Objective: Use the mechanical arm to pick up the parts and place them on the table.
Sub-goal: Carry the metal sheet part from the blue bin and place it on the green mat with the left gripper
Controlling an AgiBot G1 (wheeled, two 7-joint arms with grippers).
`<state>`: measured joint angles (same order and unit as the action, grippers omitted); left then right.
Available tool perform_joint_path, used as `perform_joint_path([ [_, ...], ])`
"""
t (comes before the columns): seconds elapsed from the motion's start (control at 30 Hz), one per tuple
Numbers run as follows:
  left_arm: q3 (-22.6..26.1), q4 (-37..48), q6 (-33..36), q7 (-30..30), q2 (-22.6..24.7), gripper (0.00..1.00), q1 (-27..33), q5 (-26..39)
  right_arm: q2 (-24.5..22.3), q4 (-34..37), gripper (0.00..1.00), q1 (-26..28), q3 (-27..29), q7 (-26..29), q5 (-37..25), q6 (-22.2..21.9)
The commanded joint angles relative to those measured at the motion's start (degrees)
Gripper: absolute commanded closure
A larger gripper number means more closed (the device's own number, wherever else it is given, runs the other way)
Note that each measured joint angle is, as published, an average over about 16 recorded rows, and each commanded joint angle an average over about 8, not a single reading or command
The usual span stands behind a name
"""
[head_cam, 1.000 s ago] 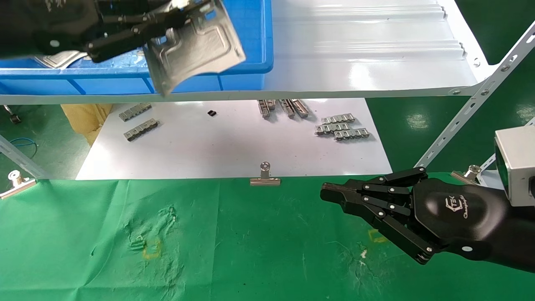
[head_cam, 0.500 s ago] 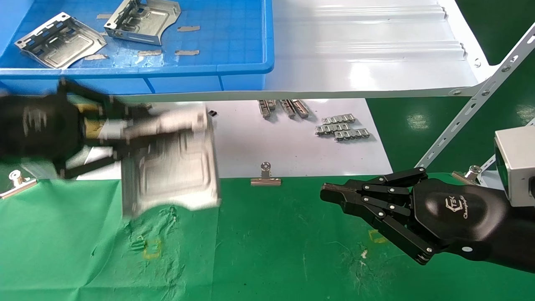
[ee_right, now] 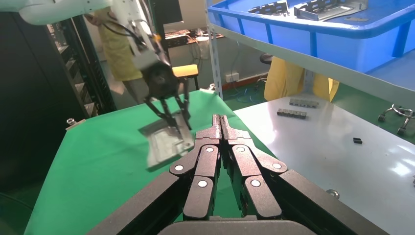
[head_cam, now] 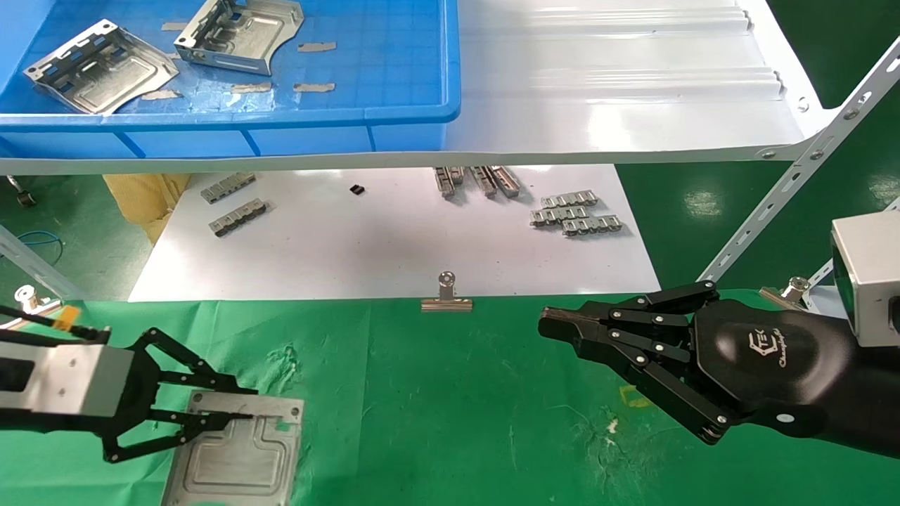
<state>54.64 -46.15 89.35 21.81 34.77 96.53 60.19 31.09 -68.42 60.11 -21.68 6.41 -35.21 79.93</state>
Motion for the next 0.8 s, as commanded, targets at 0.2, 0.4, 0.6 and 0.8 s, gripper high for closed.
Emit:
perform_joint_path([
  [0.2,1.9,4.7,-1.9,1.5,2.2,1.0,-0.5,2.2,0.0,0.0,1.0,0.0,0.0,0.0,0.0,0.0],
  [0.4,2.6,7.0,-3.6,2.7,3.7,1.0,-0.9,3.8,0.0,0.0,1.0,0.0,0.0,0.0,0.0,0.0],
  [0.6,3.1,9.4,-5.3,3.1,5.0,1.0,-1.7,4.7,0.0,0.0,1.0,0.0,0.0,0.0,0.0,0.0],
  [0.8,3.5,11.1,-6.3,4.0,5.9,0.5,-2.1,5.5,0.0,0.0,1.0,0.0,0.0,0.0,0.0,0.0],
])
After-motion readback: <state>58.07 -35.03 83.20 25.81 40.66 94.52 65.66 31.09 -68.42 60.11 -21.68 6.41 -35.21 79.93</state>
